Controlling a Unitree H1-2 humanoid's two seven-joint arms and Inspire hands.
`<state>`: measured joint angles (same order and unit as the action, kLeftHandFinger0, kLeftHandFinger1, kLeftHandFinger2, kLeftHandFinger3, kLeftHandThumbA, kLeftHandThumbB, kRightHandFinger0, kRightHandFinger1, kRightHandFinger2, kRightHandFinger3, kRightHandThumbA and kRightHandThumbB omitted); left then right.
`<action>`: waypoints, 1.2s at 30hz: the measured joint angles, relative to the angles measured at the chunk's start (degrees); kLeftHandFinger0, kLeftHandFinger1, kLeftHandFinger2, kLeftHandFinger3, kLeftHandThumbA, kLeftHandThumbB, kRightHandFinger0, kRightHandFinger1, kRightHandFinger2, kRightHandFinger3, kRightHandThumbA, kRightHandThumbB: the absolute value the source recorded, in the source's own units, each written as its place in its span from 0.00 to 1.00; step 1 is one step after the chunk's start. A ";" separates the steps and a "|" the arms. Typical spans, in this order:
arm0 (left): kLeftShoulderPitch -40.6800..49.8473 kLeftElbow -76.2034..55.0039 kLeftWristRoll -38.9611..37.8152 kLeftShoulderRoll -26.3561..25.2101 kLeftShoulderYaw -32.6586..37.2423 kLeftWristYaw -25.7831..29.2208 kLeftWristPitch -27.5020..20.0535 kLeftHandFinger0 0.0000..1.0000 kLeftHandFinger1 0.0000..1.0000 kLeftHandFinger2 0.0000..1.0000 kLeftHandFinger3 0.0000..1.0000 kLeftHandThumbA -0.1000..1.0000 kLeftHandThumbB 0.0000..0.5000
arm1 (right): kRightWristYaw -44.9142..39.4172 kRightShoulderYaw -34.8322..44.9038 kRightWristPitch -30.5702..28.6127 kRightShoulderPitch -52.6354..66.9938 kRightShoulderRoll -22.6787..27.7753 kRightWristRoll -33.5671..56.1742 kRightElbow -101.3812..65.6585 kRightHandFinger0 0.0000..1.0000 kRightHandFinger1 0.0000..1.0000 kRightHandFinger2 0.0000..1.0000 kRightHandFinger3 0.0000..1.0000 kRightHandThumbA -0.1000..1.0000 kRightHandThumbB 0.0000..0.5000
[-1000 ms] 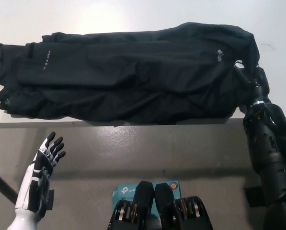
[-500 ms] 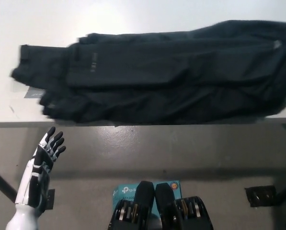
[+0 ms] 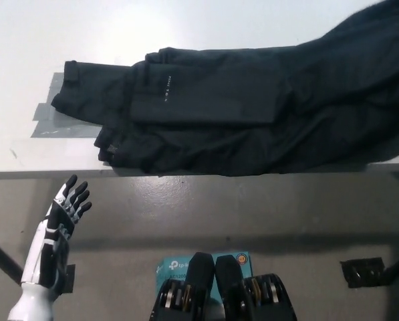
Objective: The robot grabs the right edges of the black jacket on the table, and folds it in half
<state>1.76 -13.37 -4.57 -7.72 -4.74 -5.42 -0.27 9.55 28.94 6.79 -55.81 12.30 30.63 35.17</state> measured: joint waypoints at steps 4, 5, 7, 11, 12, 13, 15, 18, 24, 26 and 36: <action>-0.27 -0.01 -0.01 -0.01 -0.09 0.00 0.05 1.00 1.00 1.00 1.00 1.00 0.28 | -0.12 -8.57 1.34 -2.40 0.03 -3.18 -4.00 0.00 0.41 0.81 0.75 0.00 0.28; -0.32 -0.01 0.01 -0.01 -0.07 0.00 0.06 1.00 1.00 1.00 1.00 1.00 0.29 | -0.10 -10.77 1.89 -3.26 0.02 -4.27 -4.81 0.02 0.44 0.83 0.76 0.00 0.26; -0.42 -0.01 0.01 -0.01 -0.06 0.00 0.06 1.00 1.00 1.00 1.00 1.00 0.31 | -0.22 -15.62 2.65 -5.57 0.04 -6.68 -5.41 0.12 0.50 0.82 0.76 0.00 0.45; -0.53 -0.01 0.11 -0.02 -0.09 0.01 0.06 1.00 1.00 1.00 1.00 1.00 0.34 | -1.58 -24.58 3.09 -10.38 -0.04 -11.24 -4.62 0.00 0.47 0.80 0.85 0.00 0.34; -0.54 -0.01 0.11 -0.01 -0.09 0.01 0.06 1.00 1.00 1.00 1.00 1.00 0.32 | -2.14 -26.38 3.09 -11.50 -0.11 -12.36 -4.12 0.00 0.46 0.80 0.86 0.00 0.35; -0.53 -0.01 0.11 0.00 -0.07 0.01 0.06 1.00 1.00 1.00 1.00 1.00 0.32 | -2.81 -29.03 3.04 -12.66 -0.25 -13.77 -3.42 0.00 0.45 0.78 0.86 0.00 0.36; -0.53 -0.01 0.11 0.00 -0.05 0.00 0.09 1.00 1.00 1.00 1.00 1.00 0.32 | -3.67 -32.78 2.91 -14.48 -0.56 -15.94 -2.31 0.00 0.39 0.70 0.80 0.00 0.35; -0.52 -0.01 0.18 -0.01 -0.02 0.00 0.13 1.00 1.00 1.00 1.00 1.00 0.34 | -4.90 -38.42 1.93 -17.35 -1.75 -19.68 1.29 0.00 0.34 0.67 0.71 0.00 0.38; -0.57 -0.02 0.34 0.02 0.13 0.00 0.18 1.00 1.00 1.00 1.00 1.00 0.35 | -5.99 -47.64 -0.84 -21.61 -7.44 -27.17 9.07 0.13 0.45 0.71 0.66 0.00 0.32; -0.69 -0.02 0.51 0.04 0.25 -0.01 0.23 1.00 1.00 1.00 1.00 1.00 0.34 | -5.94 -49.83 -2.28 -22.37 -9.59 -29.03 11.92 0.14 0.43 0.67 0.66 0.00 0.32; -1.15 -0.01 1.32 -0.01 0.85 -0.04 0.66 1.00 1.00 1.00 1.00 1.00 0.27 | -3.99 -57.26 -10.77 -22.58 -22.50 -37.40 35.82 0.00 0.39 0.83 0.87 0.00 0.32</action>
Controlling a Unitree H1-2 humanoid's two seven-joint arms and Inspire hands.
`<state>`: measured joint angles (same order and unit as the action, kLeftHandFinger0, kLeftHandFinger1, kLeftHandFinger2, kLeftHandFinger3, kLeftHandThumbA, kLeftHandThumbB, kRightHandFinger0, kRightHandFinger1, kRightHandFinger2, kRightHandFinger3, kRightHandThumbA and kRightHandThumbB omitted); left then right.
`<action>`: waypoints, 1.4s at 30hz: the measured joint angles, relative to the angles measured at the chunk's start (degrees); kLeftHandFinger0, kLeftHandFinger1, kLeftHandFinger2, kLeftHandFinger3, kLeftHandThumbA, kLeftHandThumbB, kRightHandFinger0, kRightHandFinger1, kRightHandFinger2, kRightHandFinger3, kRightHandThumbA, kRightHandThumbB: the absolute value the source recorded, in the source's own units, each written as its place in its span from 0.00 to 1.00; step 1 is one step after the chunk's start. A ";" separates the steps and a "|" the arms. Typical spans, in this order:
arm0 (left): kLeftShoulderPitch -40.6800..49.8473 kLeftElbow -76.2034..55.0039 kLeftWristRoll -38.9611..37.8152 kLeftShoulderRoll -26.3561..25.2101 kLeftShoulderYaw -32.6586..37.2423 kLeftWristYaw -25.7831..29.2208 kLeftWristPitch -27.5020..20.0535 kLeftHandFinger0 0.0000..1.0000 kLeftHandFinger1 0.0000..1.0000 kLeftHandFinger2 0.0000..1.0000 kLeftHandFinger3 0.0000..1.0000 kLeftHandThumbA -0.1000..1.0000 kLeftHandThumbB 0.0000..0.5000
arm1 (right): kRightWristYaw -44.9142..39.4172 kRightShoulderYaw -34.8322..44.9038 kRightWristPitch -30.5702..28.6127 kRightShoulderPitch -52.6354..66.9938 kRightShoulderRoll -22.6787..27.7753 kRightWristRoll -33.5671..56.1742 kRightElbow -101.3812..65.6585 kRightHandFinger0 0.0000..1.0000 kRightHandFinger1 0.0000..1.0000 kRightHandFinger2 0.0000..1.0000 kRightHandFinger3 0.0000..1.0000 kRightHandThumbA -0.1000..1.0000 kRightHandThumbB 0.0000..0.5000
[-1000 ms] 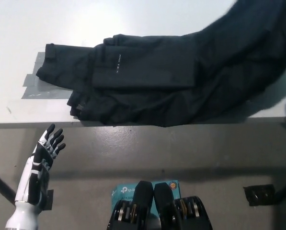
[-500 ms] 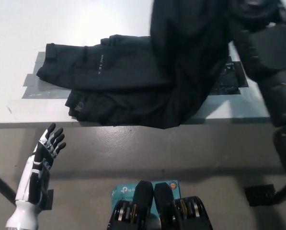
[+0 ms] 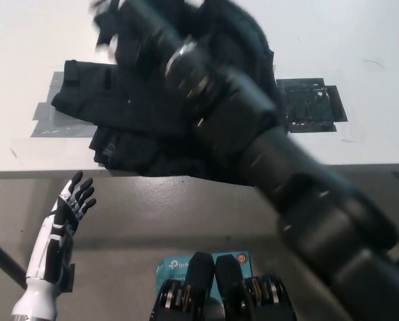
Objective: The robot grabs the right edges of the black jacket on the table, and folds it in half
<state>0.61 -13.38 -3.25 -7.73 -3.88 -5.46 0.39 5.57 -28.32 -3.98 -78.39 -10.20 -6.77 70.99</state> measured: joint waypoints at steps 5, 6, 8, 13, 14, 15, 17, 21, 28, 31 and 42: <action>-0.83 -0.01 0.24 -0.16 0.75 -0.03 0.12 1.00 1.00 1.00 1.00 1.00 0.35 | 1.40 -3.12 -3.09 0.49 -4.40 -4.20 7.04 0.04 0.43 0.79 0.84 0.00 0.35; -0.88 -0.04 0.28 -0.17 0.88 -0.03 0.21 1.00 1.00 1.00 1.00 1.00 0.35 | 1.47 -3.26 -3.31 0.59 -4.69 -4.77 7.57 0.42 0.72 0.97 1.00 0.33 0.34; -0.90 -0.11 0.31 -0.23 1.11 -0.03 0.43 1.00 1.00 1.00 1.00 1.00 0.34 | 0.96 -3.40 -3.35 0.72 -5.16 -5.74 8.75 0.89 1.00 1.00 1.00 0.60 0.55; -0.92 -0.15 0.30 -0.64 1.42 -0.07 0.60 1.00 1.00 1.00 1.00 1.00 0.29 | -3.99 -1.63 -2.66 0.68 -4.60 -6.25 9.59 1.00 1.00 1.00 1.00 0.94 0.86; -0.91 -0.15 0.33 -0.80 1.54 -0.11 0.58 1.00 1.00 1.00 1.00 1.00 0.29 | -4.99 -1.30 -2.20 0.53 -4.29 -6.31 9.58 1.00 1.00 1.00 1.00 0.93 0.88; -0.91 -0.15 0.35 -0.93 1.64 -0.15 0.57 1.00 1.00 1.00 1.00 1.00 0.26 | -5.87 -1.15 -1.82 0.31 -3.94 -6.43 9.58 1.00 1.00 1.00 1.00 0.91 0.94; -0.90 -0.15 0.40 -1.05 1.83 -0.25 0.56 1.00 1.00 1.00 1.00 1.00 0.26 | -7.80 -0.71 -1.39 -0.56 -3.14 -6.56 9.54 1.00 1.00 1.00 1.00 0.91 1.00; -0.75 -0.15 0.54 -1.07 2.10 -0.25 0.42 1.00 1.00 1.00 1.00 1.00 0.24 | -11.24 1.31 0.16 -4.08 -1.65 -6.65 9.16 1.00 1.00 1.00 1.00 0.99 0.98; 0.25 0.02 1.08 -1.06 2.73 -0.24 0.27 1.00 1.00 1.00 1.00 1.00 0.35 | -16.78 1.87 2.73 -11.84 -0.74 -7.57 5.77 1.00 1.00 1.00 1.00 0.99 1.00; 0.27 0.10 1.36 -1.05 2.76 -0.23 0.27 1.00 1.00 1.00 1.00 1.00 0.30 | -18.56 1.39 3.55 -15.17 -0.73 -8.27 3.34 1.00 1.00 1.00 1.00 0.95 1.00; 1.15 0.49 1.43 -1.04 2.74 -0.26 -0.67 1.00 1.00 1.00 1.00 1.00 0.33 | -27.06 -0.98 7.99 -21.21 2.21 -10.97 -18.01 1.00 1.00 1.00 1.00 1.00 0.89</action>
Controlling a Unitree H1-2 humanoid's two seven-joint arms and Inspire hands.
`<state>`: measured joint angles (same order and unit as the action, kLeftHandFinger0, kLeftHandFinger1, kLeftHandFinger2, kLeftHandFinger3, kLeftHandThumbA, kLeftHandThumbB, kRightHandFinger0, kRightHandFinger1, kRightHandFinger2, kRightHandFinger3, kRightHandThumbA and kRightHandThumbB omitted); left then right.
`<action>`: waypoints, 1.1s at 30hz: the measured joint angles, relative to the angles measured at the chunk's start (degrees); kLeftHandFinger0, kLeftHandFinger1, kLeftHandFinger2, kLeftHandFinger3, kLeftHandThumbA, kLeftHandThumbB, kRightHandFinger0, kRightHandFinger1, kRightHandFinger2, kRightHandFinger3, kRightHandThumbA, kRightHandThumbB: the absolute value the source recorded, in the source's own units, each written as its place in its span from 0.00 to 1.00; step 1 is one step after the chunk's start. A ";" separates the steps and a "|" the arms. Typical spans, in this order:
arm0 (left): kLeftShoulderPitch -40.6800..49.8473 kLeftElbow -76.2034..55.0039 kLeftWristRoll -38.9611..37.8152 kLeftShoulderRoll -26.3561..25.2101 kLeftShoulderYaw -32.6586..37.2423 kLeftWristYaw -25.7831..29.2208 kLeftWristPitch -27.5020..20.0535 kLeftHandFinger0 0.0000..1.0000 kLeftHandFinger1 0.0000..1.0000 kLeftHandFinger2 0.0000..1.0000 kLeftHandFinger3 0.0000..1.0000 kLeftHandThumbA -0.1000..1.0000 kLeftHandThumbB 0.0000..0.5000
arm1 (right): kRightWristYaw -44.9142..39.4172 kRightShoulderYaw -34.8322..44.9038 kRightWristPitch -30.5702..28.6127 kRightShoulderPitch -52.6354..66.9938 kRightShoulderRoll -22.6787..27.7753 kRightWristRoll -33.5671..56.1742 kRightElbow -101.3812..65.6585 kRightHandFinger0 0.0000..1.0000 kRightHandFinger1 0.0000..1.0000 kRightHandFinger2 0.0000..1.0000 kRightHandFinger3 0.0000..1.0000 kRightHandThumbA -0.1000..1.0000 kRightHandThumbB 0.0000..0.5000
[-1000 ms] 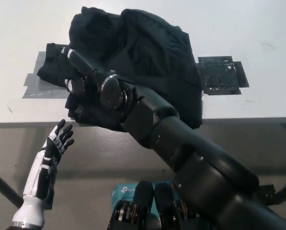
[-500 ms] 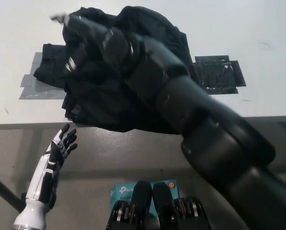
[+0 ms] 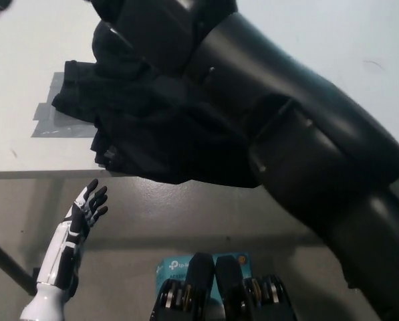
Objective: The robot grabs the right edges of the black jacket on the table, and folds it in half
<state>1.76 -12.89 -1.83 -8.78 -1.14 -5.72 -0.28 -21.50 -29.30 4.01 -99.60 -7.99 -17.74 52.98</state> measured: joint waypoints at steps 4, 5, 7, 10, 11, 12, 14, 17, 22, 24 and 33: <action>0.25 0.00 0.04 0.03 -0.03 0.03 0.01 1.00 1.00 1.00 1.00 1.00 0.33 | -0.84 1.36 1.12 4.43 2.65 0.04 -10.52 1.00 1.00 1.00 1.00 1.00 0.89; 0.32 0.00 0.04 0.05 -0.04 0.03 0.01 1.00 1.00 1.00 1.00 1.00 0.33 | -1.08 1.82 1.38 5.64 3.37 0.08 -12.61 1.00 1.00 1.00 1.00 1.00 0.89; 0.35 0.05 0.02 0.06 -0.04 0.03 0.03 1.00 1.00 1.00 1.00 1.00 0.36 | -1.54 2.90 2.12 8.77 5.40 0.32 -17.58 1.00 1.00 1.00 1.00 1.00 0.87; 0.31 0.29 0.00 0.06 -0.08 0.02 0.04 1.00 1.00 1.00 1.00 1.00 0.38 | -2.15 4.43 3.40 13.72 8.48 0.70 -23.72 1.00 1.00 1.00 1.00 1.00 0.75; 0.31 0.41 0.00 0.07 -0.08 0.03 0.04 1.00 1.00 1.00 1.00 1.00 0.39 | -2.36 5.14 3.79 15.38 9.67 0.85 -25.85 1.00 1.00 1.00 1.00 1.00 0.74; 0.31 0.54 0.00 0.07 -0.08 0.03 0.04 1.00 1.00 1.00 1.00 1.00 0.39 | -2.52 5.62 4.07 16.63 10.43 0.97 -27.21 1.00 1.00 1.00 1.00 1.00 0.75; 0.32 0.90 -0.02 0.07 -0.08 0.03 0.04 1.00 1.00 1.00 1.00 1.00 0.40 | -2.77 6.99 4.77 20.22 12.60 1.22 -30.69 1.00 1.00 1.00 1.00 1.00 0.66; 0.36 1.61 -0.05 0.13 -0.07 0.03 0.08 1.00 1.00 1.00 1.00 1.00 0.45 | -2.91 9.67 5.81 26.72 15.96 1.79 -36.48 1.00 1.00 1.00 1.00 1.00 0.64; 0.65 1.97 -0.06 0.23 -0.06 0.03 0.14 1.00 1.00 1.00 1.00 1.00 0.38 | -2.92 15.27 7.45 41.76 21.46 3.49 -47.00 1.00 1.00 1.00 1.00 1.00 0.59; 0.71 2.10 -0.09 0.26 -0.07 0.03 0.14 1.00 1.00 1.00 1.00 1.00 0.31 | -2.86 17.53 7.86 48.04 22.82 4.18 -51.12 1.00 1.00 1.00 1.00 1.00 0.58; 1.09 3.44 -0.31 0.37 -0.14 0.03 0.13 1.00 1.00 1.00 1.00 1.00 0.30 | -2.23 27.01 8.37 76.65 23.82 9.10 -68.49 1.00 1.00 1.00 1.00 1.00 0.55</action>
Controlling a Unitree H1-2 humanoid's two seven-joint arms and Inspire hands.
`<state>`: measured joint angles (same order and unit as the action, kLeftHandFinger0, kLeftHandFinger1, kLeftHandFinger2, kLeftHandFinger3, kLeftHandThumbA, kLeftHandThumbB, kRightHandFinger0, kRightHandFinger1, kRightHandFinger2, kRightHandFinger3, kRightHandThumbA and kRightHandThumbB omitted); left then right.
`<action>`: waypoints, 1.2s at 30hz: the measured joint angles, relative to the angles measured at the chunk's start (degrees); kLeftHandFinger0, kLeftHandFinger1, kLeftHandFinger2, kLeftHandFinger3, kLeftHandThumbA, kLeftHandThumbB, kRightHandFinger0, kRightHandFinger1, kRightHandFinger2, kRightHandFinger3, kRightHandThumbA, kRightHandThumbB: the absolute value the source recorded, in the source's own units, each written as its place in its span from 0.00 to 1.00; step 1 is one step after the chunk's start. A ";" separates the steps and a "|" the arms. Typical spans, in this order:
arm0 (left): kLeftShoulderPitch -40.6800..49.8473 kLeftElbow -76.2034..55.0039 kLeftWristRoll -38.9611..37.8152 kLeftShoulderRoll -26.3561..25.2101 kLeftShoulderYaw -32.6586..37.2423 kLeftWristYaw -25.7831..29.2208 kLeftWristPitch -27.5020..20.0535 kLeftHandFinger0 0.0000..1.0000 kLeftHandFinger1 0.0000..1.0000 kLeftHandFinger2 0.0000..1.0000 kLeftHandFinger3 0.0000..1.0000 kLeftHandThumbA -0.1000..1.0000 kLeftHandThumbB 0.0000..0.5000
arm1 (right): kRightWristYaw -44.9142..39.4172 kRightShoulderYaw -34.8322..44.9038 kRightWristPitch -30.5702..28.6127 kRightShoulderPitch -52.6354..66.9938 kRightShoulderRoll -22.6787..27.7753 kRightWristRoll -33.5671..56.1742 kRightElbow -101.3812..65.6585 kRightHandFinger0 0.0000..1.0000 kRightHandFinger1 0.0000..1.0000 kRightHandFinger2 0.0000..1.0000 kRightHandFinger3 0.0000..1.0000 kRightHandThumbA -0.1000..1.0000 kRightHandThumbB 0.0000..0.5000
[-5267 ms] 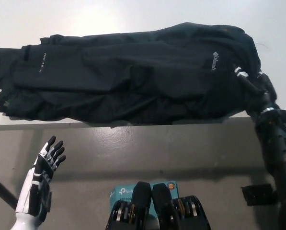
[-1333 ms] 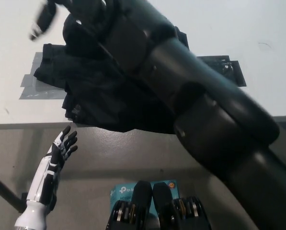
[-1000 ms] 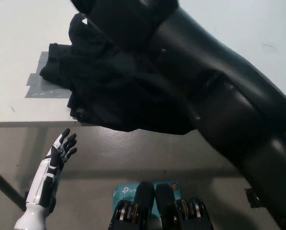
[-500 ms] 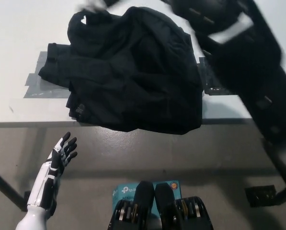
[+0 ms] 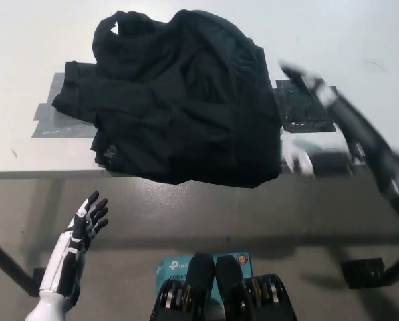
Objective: The robot grabs the right edges of the black jacket on the table, and folds it in half
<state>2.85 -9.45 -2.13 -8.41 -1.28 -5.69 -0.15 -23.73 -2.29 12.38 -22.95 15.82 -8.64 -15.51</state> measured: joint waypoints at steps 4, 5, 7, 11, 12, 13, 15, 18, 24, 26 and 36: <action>0.51 0.16 -0.19 0.06 -0.15 0.00 -0.03 1.00 1.00 1.00 1.00 1.00 0.30 | 0.80 3.43 -0.05 10.40 -1.48 3.72 -8.09 1.00 1.00 1.00 1.00 1.00 0.60; 0.65 0.16 -0.33 0.07 -0.22 0.00 -0.04 1.00 1.00 1.00 1.00 1.00 0.31 | 1.00 4.12 -0.09 12.38 -2.11 4.52 -9.58 1.00 1.00 1.00 1.00 1.00 0.60; 0.90 0.17 -0.66 0.07 -0.41 0.00 -0.07 1.00 1.00 1.00 1.00 1.00 0.33 | 1.62 5.54 -0.24 16.41 -3.88 6.95 -13.74 1.00 1.00 1.00 1.00 1.00 0.63; 1.14 0.17 -1.38 0.06 -1.05 -0.01 -0.17 1.00 1.00 1.00 1.00 1.00 0.37 | 2.50 6.99 -1.87 21.24 -7.93 11.28 -16.34 1.00 1.00 1.00 1.00 1.00 0.40; 1.22 0.15 -1.57 0.06 -1.24 -0.02 -0.23 1.00 1.00 1.00 1.00 1.00 0.40 | 2.79 7.24 -2.56 21.84 -8.81 12.06 -16.13 1.00 1.00 1.00 1.00 1.00 0.34; 1.43 0.12 -1.91 0.06 -1.52 -0.02 -0.42 1.00 1.00 1.00 1.00 1.00 0.40 | 3.18 7.65 -3.74 22.89 -10.53 13.19 -15.28 1.00 1.00 1.00 1.00 1.00 0.32; 1.83 0.12 -2.22 0.10 -1.72 -0.03 -0.61 1.00 1.00 1.00 1.00 1.00 0.40 | 3.80 8.15 -5.77 23.62 -12.29 14.40 -10.26 1.00 1.00 1.00 1.00 1.00 0.28; 2.56 0.14 -2.68 0.29 -1.66 -0.04 -1.20 1.00 1.00 1.00 1.00 1.00 0.40 | 4.59 8.94 -7.72 24.03 -12.73 14.89 -1.80 1.00 1.00 1.00 1.00 1.00 0.28; 2.27 0.13 -3.23 0.63 -1.69 -0.03 -1.65 1.00 1.00 1.00 1.00 1.00 0.40 | 5.40 9.30 -10.22 23.40 -11.42 15.37 9.13 1.00 1.00 1.00 1.00 1.00 0.28; 2.24 0.14 -3.41 0.68 -1.70 -0.03 -1.65 1.00 1.00 1.00 1.00 1.00 0.42 | 5.58 9.29 -10.40 23.42 -11.37 15.67 10.00 1.00 1.00 1.00 1.00 1.00 0.27; 1.53 0.28 -3.11 0.71 -1.62 -0.01 -1.94 1.00 1.00 1.00 1.00 1.00 0.37 | 6.00 8.47 -11.23 23.31 -11.10 16.77 11.79 1.00 1.00 1.00 1.00 1.00 0.27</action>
<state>4.38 -9.18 -5.24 -7.69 -2.90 -5.70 -2.09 -17.73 6.18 1.14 0.36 4.73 8.14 -3.72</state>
